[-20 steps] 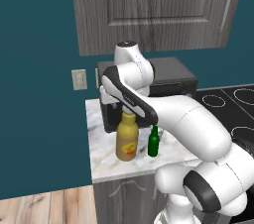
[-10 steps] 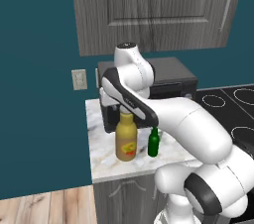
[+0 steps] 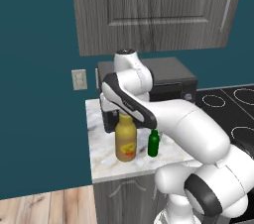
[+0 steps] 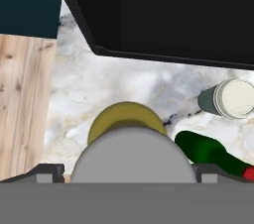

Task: Move the drinks to the dining counter.

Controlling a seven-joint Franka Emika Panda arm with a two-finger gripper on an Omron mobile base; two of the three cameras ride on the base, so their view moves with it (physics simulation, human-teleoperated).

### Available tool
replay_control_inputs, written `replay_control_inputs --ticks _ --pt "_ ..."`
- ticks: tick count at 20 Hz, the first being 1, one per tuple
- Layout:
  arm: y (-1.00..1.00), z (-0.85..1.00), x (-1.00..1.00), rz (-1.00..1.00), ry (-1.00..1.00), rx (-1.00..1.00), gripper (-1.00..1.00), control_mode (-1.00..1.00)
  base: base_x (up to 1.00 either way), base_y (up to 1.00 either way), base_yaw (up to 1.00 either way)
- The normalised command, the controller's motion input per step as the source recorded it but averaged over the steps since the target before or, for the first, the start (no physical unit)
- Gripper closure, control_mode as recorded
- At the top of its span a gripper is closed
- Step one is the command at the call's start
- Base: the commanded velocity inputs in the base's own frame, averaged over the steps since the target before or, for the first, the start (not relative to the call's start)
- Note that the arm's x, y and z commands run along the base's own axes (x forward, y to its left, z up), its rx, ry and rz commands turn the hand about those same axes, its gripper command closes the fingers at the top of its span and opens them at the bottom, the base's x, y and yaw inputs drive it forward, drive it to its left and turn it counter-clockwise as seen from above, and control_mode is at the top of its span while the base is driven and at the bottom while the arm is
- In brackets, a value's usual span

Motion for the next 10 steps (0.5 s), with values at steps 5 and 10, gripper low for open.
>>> replay_control_inputs --ticks 5,10 --pt "0.06 -0.50 -0.05 0.00 0.09 0.00 1.00 -1.00 0.00 0.00 0.00" --pt "0.01 -0.47 -0.31 0.00 0.05 0.00 1.00 -1.00 0.00 0.00 0.00"
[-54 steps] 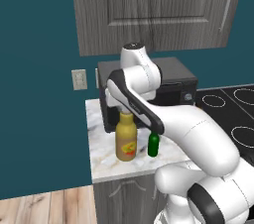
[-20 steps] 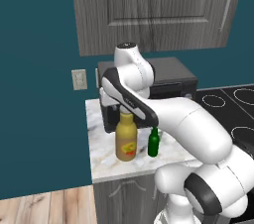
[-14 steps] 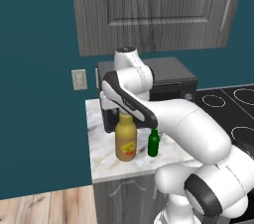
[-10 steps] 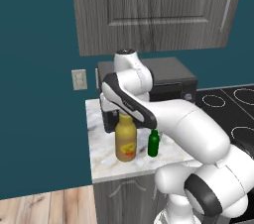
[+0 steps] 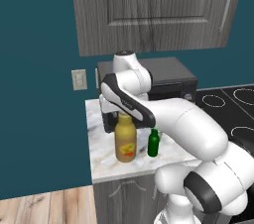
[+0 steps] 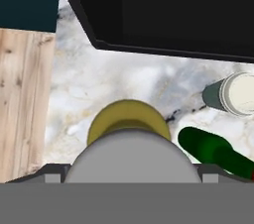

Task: Move the drinks to the dining counter.

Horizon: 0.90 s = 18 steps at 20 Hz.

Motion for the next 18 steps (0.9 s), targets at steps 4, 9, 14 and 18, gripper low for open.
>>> replay_control_inputs --ticks 4,9,14,18 --pt "0.00 0.16 -0.59 0.00 -0.03 -0.03 1.00 -1.00 0.00 0.00 0.00" --pt "0.00 0.68 -0.45 0.00 -0.04 -0.02 1.00 -1.00 0.00 0.00 0.00" --pt "-0.10 0.89 -0.37 0.00 0.05 0.03 1.00 -1.00 0.00 0.00 0.00" --pt "-0.22 0.64 -0.42 0.00 0.06 0.08 1.00 -1.00 0.00 0.00 0.00"
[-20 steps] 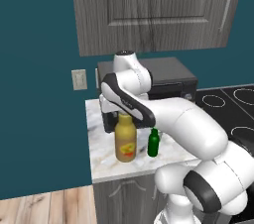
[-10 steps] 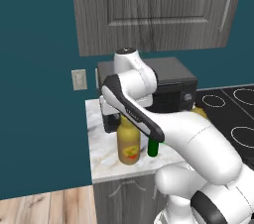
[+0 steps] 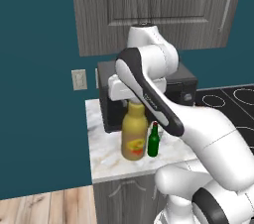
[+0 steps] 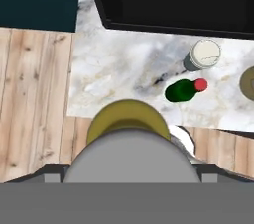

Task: Move the drinks to the dining counter.

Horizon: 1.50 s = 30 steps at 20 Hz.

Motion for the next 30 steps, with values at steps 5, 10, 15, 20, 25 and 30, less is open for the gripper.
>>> replay_control_inputs --ticks 5,10,15,20,25,30 --pt "-0.30 0.56 -0.57 -0.01 0.03 -0.01 1.00 -1.00 0.00 0.00 0.00" --pt "-0.72 0.42 -0.67 0.00 0.00 0.04 1.00 -1.00 0.00 0.00 0.00" --pt "0.00 0.00 0.00 0.00 0.00 0.00 1.00 1.00 -0.51 -0.99 -0.29" --pt "0.00 0.00 0.00 0.00 0.00 0.00 1.00 1.00 0.00 -0.22 -0.88" --pt "0.00 0.00 0.00 0.00 0.00 0.00 1.00 1.00 0.00 0.00 -0.95" --pt "0.00 0.00 0.00 0.00 0.00 0.00 1.00 1.00 0.00 0.00 -0.95"
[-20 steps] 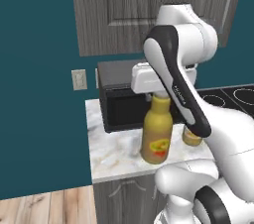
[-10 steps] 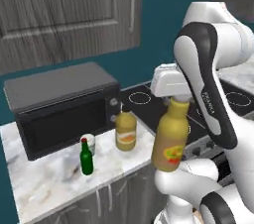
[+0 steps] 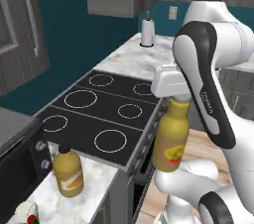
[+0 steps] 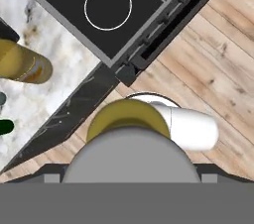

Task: Move the drinks to the dining counter.

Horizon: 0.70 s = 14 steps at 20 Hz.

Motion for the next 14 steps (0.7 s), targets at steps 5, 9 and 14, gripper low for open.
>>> replay_control_inputs --ticks 5,9,14 --pt "0.00 0.00 0.00 0.00 0.00 0.00 1.00 1.00 0.00 0.00 -0.97" --pt "0.00 0.00 0.00 0.00 0.00 0.00 1.00 1.00 0.00 -0.01 -0.92" --pt "0.00 0.00 0.00 0.00 0.00 0.00 1.00 1.00 0.00 -0.02 -0.92"
